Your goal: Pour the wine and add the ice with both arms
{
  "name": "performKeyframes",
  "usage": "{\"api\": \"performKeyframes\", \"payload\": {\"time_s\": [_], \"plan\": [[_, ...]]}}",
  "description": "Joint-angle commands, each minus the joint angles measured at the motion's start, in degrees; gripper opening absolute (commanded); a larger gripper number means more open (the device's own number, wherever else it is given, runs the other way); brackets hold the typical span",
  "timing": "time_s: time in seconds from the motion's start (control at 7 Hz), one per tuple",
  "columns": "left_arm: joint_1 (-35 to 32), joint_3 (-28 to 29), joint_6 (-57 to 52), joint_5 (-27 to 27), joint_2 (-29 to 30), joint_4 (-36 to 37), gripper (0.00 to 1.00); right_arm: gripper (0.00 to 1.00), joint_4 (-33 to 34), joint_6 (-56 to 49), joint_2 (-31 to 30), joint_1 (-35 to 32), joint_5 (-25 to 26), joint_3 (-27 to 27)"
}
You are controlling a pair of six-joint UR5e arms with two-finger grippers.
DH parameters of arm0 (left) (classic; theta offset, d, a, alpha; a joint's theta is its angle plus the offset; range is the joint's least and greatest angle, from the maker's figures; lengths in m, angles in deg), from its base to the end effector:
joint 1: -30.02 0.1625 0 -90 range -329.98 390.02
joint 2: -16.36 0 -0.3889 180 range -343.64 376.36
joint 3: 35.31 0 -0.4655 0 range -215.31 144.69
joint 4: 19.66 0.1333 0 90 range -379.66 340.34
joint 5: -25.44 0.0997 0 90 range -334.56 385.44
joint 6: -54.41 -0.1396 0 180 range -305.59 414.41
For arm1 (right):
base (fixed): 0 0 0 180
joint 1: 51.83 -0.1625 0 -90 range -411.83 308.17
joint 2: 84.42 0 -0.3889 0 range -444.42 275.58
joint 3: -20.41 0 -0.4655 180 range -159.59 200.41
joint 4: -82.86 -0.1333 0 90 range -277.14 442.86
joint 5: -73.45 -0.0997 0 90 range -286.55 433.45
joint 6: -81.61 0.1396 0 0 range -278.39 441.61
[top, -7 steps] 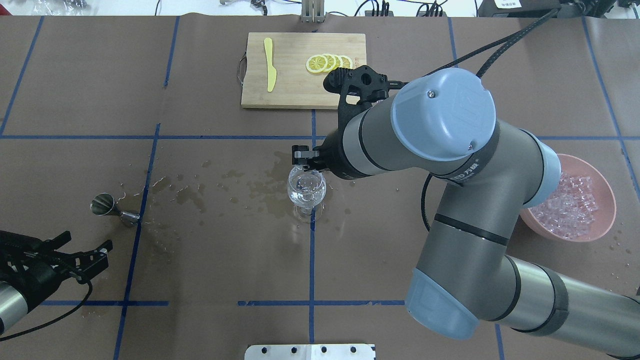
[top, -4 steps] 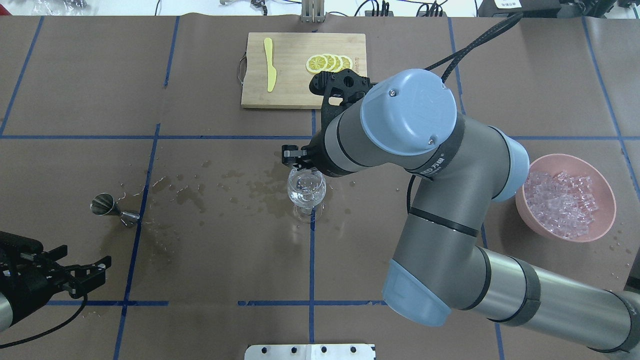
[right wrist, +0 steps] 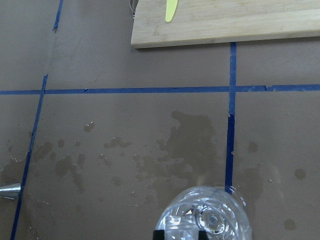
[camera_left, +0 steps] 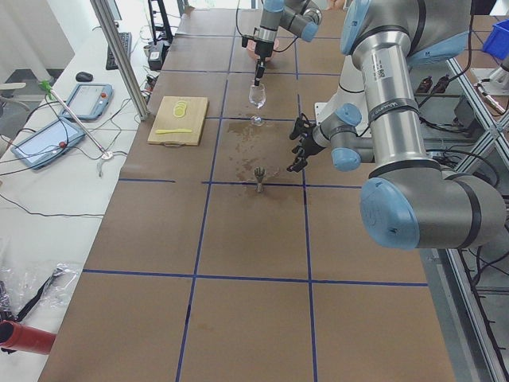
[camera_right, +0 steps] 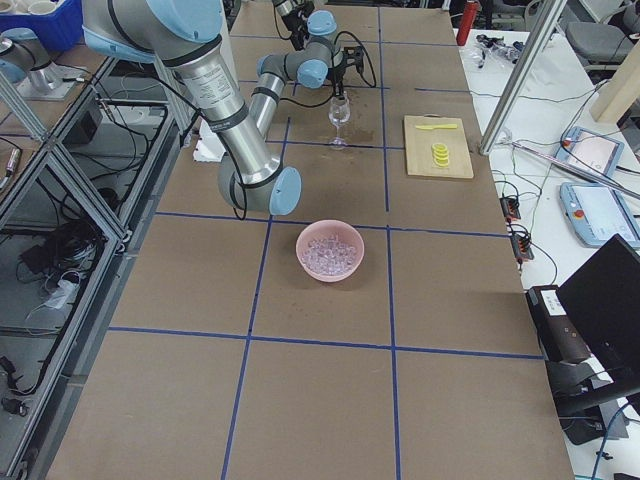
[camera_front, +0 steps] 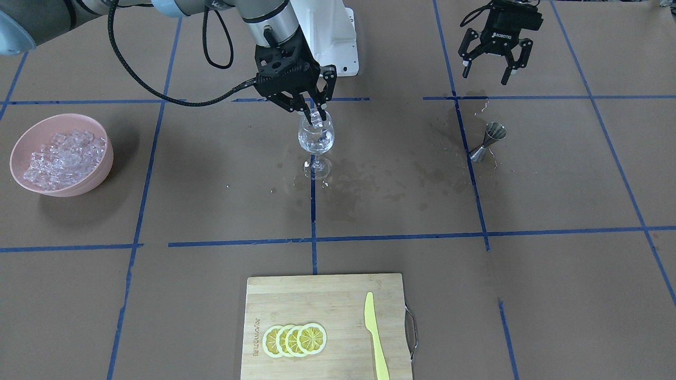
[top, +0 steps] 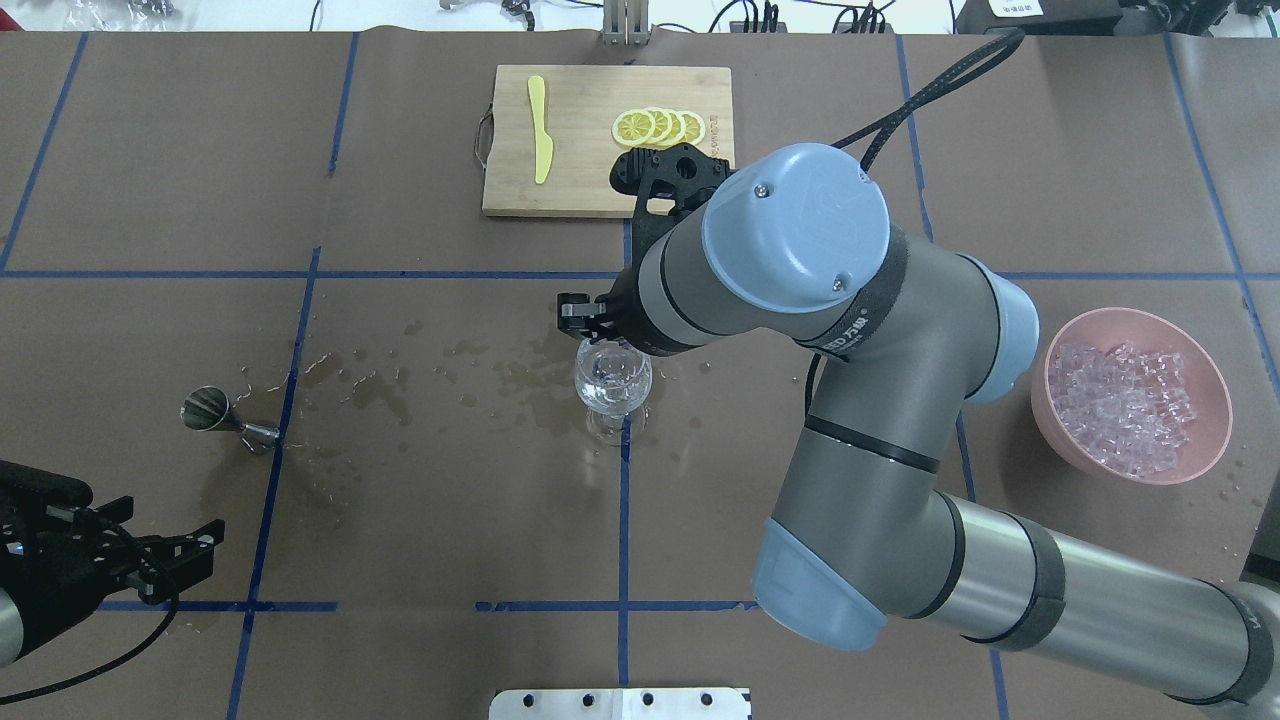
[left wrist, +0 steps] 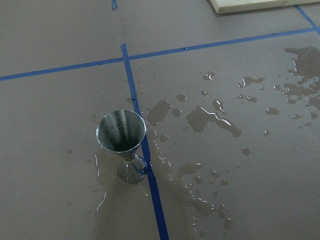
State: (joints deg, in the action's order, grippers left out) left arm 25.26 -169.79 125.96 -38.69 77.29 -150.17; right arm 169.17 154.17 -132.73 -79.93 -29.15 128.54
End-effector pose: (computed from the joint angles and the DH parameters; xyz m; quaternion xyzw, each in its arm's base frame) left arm 0.4021 -0.2284 0.3665 0.2856 0.4078 -0.0016 0.8672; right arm -0.5329 -0.4012 0.0220 0.1164 -0.5185 0.0210 0.8469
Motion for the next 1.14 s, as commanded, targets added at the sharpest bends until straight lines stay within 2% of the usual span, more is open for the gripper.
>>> {"api": "performKeyframes", "payload": {"time_s": [0.0,0.43,0.57,0.86,1.0], "plan": [[-0.8,-1.5,0.0,-1.4,0.3,2.3,1.00,0.16,0.0,0.4,0.0,0.4,0.2,0.0],[-0.9,-1.6,0.1,-1.4,0.4,2.3,1.00,0.88,0.0,0.3,0.2,0.1,0.5,0.2],[-1.1,-2.0,0.0,-1.5,0.4,2.3,1.00,0.99,0.0,0.4,0.4,-0.3,0.8,0.5],[-6.2,-5.2,-5.2,-7.4,0.8,4.4,1.00,1.00,2.2,0.3,0.6,-1.7,0.2,3.0],[-9.3,-5.6,-8.8,-10.9,1.0,4.9,1.00,1.00,7.3,0.1,0.5,-2.6,-0.1,6.3]]}}
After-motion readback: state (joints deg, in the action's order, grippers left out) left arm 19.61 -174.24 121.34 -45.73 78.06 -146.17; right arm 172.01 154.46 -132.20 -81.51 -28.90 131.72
